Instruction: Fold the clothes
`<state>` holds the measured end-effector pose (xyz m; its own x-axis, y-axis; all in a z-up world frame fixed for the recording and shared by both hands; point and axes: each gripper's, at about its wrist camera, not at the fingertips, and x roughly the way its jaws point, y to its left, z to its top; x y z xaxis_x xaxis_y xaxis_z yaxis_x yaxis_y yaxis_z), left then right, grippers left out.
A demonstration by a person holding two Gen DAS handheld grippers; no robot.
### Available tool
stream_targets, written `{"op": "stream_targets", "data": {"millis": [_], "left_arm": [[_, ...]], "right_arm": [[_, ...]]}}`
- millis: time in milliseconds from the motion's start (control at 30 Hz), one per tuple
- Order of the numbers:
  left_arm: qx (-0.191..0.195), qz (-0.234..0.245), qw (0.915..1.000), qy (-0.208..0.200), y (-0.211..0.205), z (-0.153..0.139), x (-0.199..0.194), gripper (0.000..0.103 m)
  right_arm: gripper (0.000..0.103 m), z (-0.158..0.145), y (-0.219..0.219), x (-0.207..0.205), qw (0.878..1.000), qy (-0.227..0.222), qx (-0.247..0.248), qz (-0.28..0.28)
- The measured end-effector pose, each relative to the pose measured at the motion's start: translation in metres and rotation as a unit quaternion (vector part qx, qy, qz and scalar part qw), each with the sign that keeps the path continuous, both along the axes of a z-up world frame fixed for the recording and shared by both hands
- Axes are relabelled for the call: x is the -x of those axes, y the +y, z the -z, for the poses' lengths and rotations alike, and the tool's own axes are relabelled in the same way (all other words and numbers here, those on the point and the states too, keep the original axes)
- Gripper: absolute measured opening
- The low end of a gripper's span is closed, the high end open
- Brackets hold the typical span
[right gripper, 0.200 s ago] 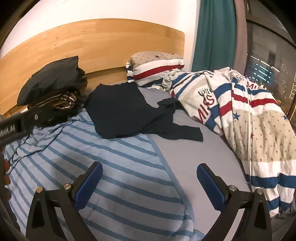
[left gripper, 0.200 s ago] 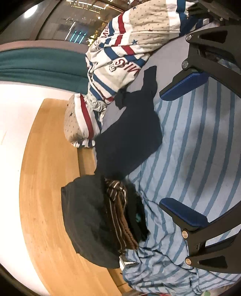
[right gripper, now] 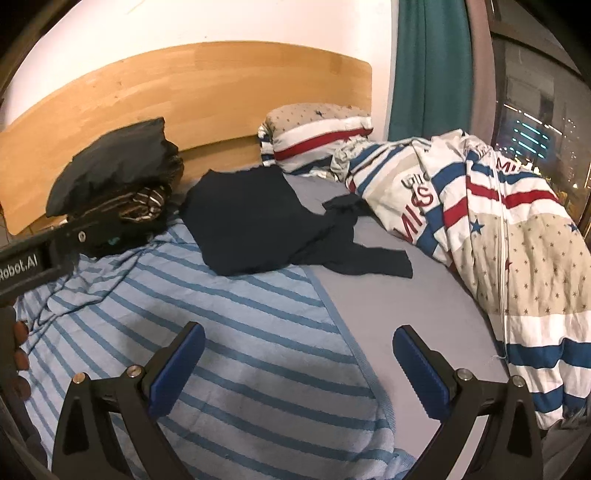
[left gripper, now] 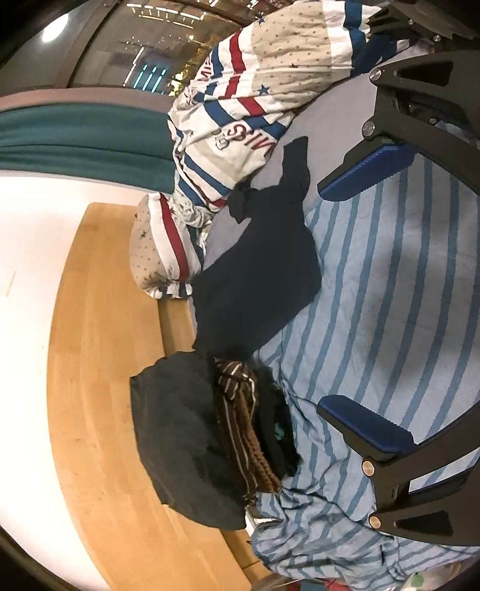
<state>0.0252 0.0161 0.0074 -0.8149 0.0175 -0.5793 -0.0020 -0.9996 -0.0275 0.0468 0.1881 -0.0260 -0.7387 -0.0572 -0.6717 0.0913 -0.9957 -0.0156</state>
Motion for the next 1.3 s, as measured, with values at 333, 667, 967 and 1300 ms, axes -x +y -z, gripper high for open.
{"op": "stream_targets", "data": {"millis": [333,667,967,1300], "left_arm": [[-0.024,0.02,0.9994,0.012,-0.009,-0.035,-0.031,0.103],[-0.033,0.026,0.999,0.011,-0.007,-0.042,-0.048,0.103],[-0.027,0.023,0.9992,0.018,-0.001,-0.038,-0.048,0.103],[-0.025,0.031,0.9992,-0.006,0.01,-0.014,-0.03,0.103]], "right_arm": [[0.103,-0.031,-0.004,-0.033,0.999,0.041,-0.005,-0.009],[0.103,-0.049,0.014,-0.05,0.999,0.038,0.034,-0.014],[0.103,-0.039,0.029,-0.05,0.998,0.017,0.065,0.003],[0.103,-0.02,0.027,-0.042,1.0,0.008,0.021,0.007]]}}
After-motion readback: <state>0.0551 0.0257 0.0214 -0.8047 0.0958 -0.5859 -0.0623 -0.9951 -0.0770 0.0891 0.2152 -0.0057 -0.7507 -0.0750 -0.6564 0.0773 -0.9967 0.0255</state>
